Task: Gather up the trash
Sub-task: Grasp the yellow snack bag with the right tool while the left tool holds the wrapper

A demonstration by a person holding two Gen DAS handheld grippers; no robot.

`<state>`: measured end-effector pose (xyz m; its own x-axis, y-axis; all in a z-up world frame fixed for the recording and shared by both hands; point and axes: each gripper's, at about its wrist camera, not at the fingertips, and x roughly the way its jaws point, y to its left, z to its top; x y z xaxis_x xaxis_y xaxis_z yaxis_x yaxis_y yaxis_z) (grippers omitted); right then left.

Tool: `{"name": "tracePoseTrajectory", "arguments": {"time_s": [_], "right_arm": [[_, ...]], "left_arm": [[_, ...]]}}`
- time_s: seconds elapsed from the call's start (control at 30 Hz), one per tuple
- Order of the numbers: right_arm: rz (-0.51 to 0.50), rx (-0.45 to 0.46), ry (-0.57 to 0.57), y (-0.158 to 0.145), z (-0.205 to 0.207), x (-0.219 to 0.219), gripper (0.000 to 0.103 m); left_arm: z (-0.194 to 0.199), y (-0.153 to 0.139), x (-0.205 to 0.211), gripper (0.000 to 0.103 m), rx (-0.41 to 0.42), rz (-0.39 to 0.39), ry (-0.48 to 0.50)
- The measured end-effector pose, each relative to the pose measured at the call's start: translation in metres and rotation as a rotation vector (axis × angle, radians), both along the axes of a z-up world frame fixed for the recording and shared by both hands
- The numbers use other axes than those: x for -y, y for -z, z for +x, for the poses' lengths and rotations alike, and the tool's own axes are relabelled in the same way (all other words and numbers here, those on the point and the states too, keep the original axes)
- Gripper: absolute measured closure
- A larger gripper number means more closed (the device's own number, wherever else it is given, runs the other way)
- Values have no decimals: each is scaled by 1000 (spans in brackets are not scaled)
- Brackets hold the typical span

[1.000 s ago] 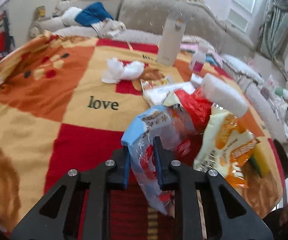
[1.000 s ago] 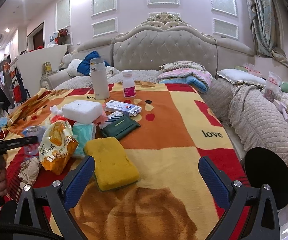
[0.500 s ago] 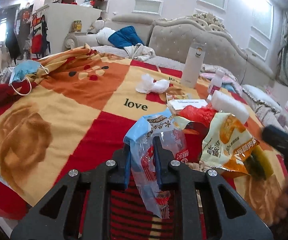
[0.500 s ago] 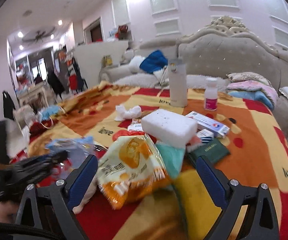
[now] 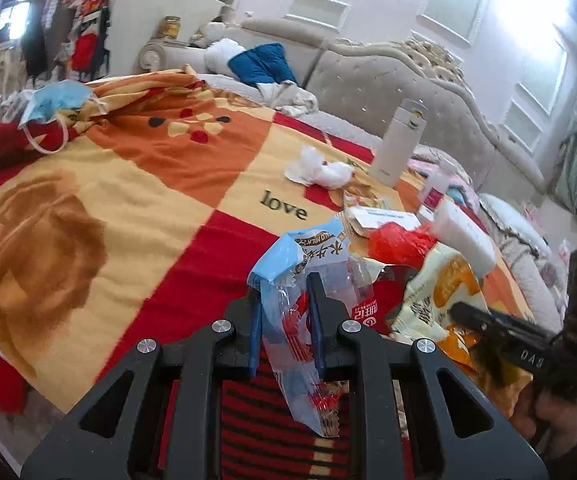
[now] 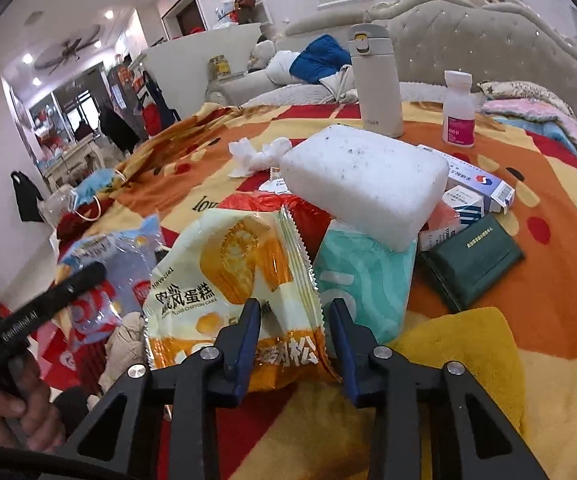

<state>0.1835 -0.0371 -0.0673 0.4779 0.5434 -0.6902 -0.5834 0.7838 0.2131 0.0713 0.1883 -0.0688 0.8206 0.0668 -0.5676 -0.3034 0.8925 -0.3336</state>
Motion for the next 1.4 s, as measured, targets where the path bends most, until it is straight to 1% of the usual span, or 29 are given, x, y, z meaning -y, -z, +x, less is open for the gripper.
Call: {"name": "tracePoseTrajectory", "arguments": {"time_s": [0.13,0.27,0.3,0.33,0.37,0.5,0.63,0.67,0.73,0.77,0.83,0.9,1.03,1.17,1.3,1.4], "right_arm": [[-2,13,1,3,-1,4,73],[39,-7,20,5,1,9,73],[50,-19,19,5,2,11,74],[52,-22,16,3,1,11,79],[65,-4,8,-2,-2,13,87],[102,83,11,-24,-22,23,88],[136,143,82,-41,-36,48,88],[138,162,119,-47,-40,59,88],[132,191,187,-54,-48,77,88],[113,213,252,-59,-53,93,88],[112,218,326,-63,-58,118,88],[116,213,384,-66,-64,143,88],[104,227,428,-75,-79,174,88],[105,241,458,-83,-96,203,88],[93,259,504,-88,-111,224,88],[49,275,520,-91,-117,234,88]], "left_arm": [[-1,1,-4,85,-7,-17,-18],[-2,-1,-4,85,2,-13,-20],[-3,-2,-4,85,8,-16,-17],[-4,-3,-5,86,15,-19,-15],[-7,-6,-5,86,28,-18,-20],[-21,-21,-4,86,72,12,-50],[-33,-36,-2,86,97,21,-57],[-36,-41,0,86,103,26,-54],[-40,-52,5,86,112,20,-29],[-42,-60,10,86,118,23,-6],[-47,-75,22,86,144,63,20],[-48,-83,36,86,158,76,59],[-46,-86,58,86,151,60,116],[-43,-93,82,86,164,75,164],[-35,-91,99,86,140,79,183],[-32,-90,112,86,117,70,206]]}}
